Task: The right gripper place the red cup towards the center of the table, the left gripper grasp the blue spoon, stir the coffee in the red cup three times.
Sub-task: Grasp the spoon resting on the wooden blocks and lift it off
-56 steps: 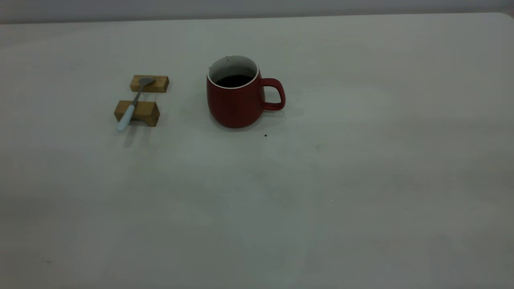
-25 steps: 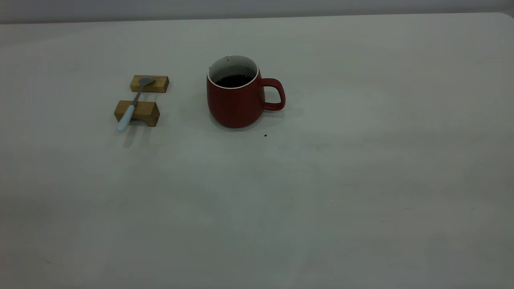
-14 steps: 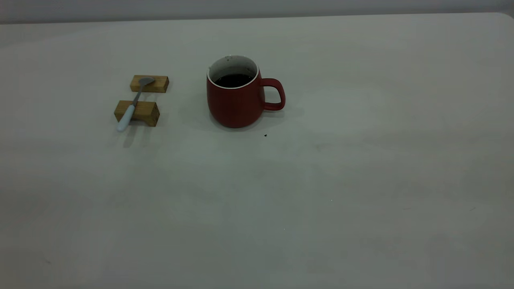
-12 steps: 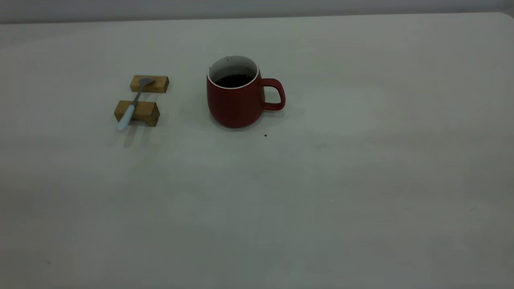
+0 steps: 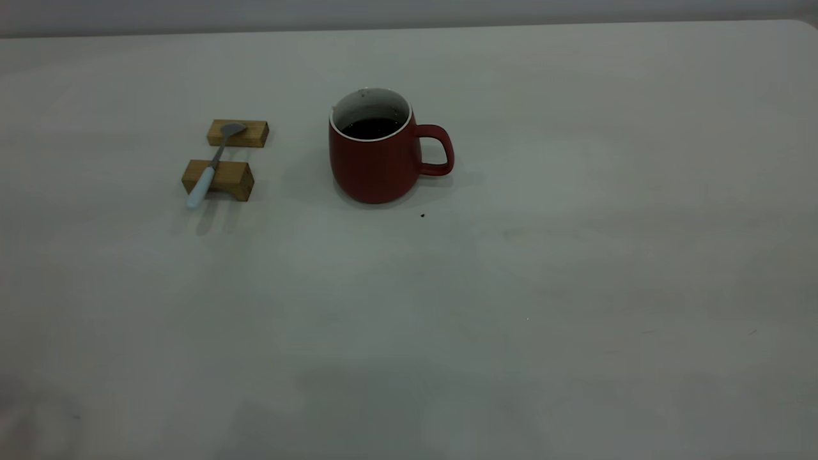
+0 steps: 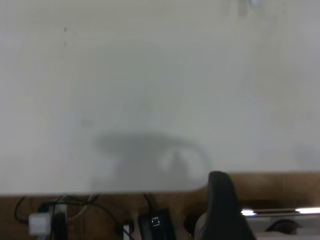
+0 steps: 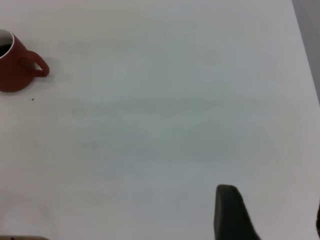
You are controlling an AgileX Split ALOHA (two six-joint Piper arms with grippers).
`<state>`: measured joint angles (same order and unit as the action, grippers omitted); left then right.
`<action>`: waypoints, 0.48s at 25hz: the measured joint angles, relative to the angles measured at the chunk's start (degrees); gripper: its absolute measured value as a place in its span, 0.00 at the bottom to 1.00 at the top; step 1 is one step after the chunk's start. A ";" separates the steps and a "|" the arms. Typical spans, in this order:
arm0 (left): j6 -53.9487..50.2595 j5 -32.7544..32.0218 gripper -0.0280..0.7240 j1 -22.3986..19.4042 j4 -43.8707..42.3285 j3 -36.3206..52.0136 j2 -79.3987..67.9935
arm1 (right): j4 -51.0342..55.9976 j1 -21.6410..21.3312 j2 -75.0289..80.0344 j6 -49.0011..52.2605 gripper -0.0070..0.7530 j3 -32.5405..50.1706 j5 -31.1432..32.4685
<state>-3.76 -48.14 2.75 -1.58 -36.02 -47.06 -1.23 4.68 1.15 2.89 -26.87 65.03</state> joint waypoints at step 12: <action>0.21 14.74 0.74 0.00 4.13 -18.40 -46.60 | 0.00 0.00 0.00 0.00 0.59 0.00 0.00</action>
<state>-3.55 -33.40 2.75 2.55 -54.42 -93.66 -1.23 4.68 1.15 2.89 -26.87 65.03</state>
